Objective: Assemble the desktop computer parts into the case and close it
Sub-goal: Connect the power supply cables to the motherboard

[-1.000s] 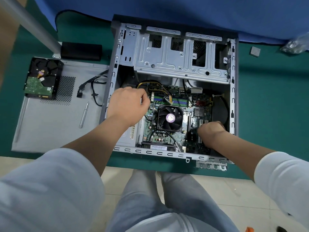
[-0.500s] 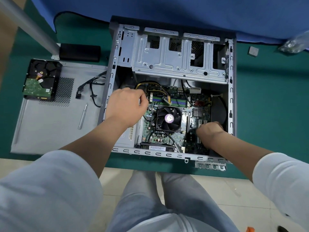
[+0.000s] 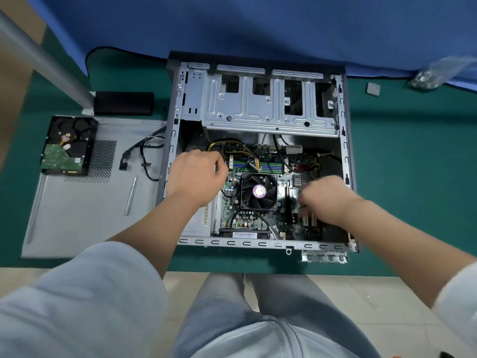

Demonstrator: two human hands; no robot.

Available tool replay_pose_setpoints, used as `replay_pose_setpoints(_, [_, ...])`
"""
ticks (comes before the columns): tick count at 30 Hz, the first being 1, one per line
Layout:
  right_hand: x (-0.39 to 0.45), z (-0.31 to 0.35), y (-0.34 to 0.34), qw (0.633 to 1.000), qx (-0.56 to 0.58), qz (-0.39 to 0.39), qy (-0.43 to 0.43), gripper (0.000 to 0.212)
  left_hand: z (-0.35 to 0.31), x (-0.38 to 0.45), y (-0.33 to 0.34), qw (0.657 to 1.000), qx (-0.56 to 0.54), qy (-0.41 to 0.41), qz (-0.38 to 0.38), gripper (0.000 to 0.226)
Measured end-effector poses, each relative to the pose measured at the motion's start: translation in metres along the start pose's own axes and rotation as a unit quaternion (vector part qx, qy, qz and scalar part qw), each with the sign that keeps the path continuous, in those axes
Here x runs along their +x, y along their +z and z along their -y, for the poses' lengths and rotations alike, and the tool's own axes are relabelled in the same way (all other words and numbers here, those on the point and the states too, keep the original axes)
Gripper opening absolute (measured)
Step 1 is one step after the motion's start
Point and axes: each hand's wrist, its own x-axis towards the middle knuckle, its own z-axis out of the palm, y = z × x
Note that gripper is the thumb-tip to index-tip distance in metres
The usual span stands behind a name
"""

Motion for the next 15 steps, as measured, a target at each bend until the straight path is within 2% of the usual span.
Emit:
replay_pose_setpoints(3, [-0.020,-0.015,0.006,0.984,0.104,-0.137,-0.043,0.020,0.001,0.000,0.000,1.000,0.000,0.002,0.001,0.032])
replay_pose_setpoints(7, [-0.028,-0.007,0.023,0.951,0.117,-0.286,-0.031,0.012,0.003,0.001,0.000,1.000,0.003,0.011,0.005,0.032])
replay_pose_setpoints(11, [-0.022,-0.010,0.027,0.931,0.141,-0.337,-0.018,0.013,0.002,-0.003,-0.005,0.997,-0.052,0.059,-0.020,0.023])
replay_pose_setpoints(13, [-0.024,-0.010,0.029,0.930,0.160,-0.329,-0.028,0.008,0.000,-0.006,-0.007,0.994,-0.035,0.104,-0.009,0.023])
replay_pose_setpoints(15, [-0.025,-0.011,0.028,0.923,0.188,-0.333,-0.033,0.008,-0.012,-0.007,-0.009,0.988,0.012,0.151,0.008,0.033])
